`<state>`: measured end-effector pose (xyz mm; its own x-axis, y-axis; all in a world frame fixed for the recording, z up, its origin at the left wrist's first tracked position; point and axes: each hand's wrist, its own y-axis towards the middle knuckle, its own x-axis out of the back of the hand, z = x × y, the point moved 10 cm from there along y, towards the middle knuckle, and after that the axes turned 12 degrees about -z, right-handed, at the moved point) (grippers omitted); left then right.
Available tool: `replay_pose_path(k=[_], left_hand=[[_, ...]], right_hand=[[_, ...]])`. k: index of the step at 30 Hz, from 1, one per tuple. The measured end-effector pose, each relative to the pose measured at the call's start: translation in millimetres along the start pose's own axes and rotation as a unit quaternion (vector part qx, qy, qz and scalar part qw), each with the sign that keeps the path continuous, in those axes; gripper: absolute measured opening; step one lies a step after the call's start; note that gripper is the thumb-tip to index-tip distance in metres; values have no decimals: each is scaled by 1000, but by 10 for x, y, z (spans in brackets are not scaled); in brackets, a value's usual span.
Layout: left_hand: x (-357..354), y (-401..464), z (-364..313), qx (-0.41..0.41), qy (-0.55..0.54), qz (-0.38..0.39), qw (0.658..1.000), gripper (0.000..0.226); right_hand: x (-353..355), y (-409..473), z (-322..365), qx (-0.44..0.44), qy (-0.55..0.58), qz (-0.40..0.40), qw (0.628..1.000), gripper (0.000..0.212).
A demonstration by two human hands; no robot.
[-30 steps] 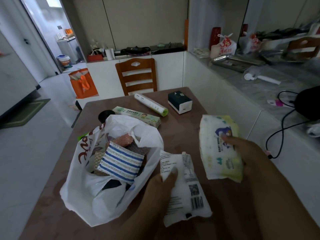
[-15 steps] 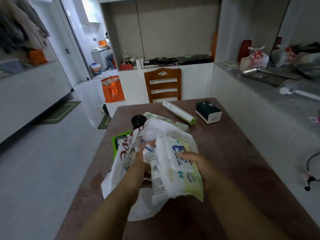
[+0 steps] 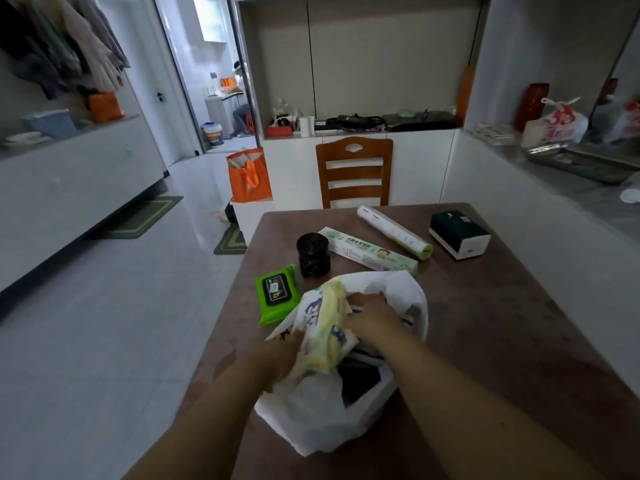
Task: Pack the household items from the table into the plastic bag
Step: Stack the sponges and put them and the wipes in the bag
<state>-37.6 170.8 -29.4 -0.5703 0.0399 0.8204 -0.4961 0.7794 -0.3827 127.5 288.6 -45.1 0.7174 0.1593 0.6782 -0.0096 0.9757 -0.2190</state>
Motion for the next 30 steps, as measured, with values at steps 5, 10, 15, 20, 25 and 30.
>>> replay_pose_path(k=[5, 10, 15, 20, 25, 30], left_hand=[[129, 257, -18, -95, 0, -40, 995, 66], [271, 321, 36, -107, -56, -72, 990, 62], [170, 633, 337, 14, -121, -60, 991, 65], [213, 629, 319, 26, -339, -69, 938, 46], [638, 586, 41, 10, -545, -128, 829, 68], [584, 562, -2, 30, -556, -98, 825, 67]], right_hand=[[5, 42, -193, 4, -131, 1, 991, 79], [230, 35, 266, 121, -202, -115, 965, 34], [131, 151, 904, 296, -228, -165, 913, 39], [154, 616, 571, 177, -414, -111, 886, 34], [991, 673, 542, 119, -217, -248, 937, 31], [1428, 480, 461, 77, -133, -303, 941, 31]])
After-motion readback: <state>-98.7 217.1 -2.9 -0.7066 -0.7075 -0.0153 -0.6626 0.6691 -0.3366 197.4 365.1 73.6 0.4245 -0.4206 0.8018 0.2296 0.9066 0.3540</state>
